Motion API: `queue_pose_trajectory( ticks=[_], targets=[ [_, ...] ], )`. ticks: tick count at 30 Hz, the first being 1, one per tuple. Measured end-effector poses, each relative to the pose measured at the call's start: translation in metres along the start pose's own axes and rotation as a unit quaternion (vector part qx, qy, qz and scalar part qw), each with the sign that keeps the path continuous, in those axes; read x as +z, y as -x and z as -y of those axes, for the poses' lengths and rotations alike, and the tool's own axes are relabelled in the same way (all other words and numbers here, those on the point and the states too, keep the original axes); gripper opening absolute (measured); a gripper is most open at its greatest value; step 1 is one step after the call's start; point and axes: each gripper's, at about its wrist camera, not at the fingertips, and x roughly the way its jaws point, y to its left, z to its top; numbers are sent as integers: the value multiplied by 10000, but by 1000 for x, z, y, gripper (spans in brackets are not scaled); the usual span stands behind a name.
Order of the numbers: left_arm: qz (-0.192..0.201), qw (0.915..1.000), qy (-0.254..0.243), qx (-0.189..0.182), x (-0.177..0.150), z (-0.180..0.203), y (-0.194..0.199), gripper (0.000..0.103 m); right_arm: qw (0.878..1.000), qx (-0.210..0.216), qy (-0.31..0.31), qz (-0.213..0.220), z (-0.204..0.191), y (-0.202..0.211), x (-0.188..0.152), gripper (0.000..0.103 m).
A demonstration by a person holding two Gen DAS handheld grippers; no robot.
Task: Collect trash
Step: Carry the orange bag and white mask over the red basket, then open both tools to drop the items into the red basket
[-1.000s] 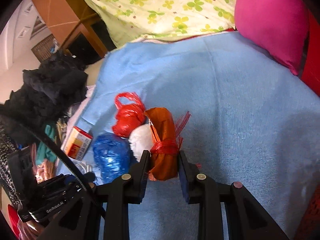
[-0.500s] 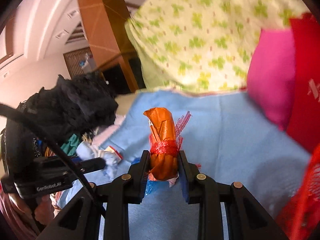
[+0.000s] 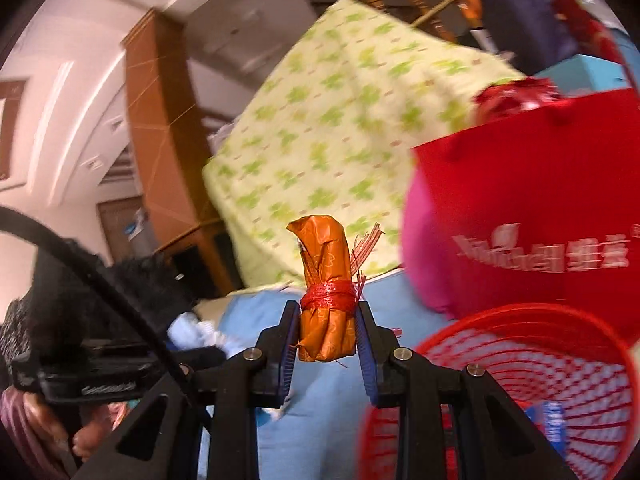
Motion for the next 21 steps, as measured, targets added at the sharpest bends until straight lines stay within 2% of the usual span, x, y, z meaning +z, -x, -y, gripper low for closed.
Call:
queue_pose_trajectory(
  ticks=[3,9,21],
  targets=[
    [-41,9998,-163,-120,5,22,-7,25,9996,-252,-85,25,22,7,3,29],
    [-155,9991,-328,-239,14,55,-26,26,9986,-445,-263,147,56,32,6,29],
    [-374,9980,-355,-361,20,85,-61,26,9940,-679,-852,107,110,49,7,30]
  ],
)
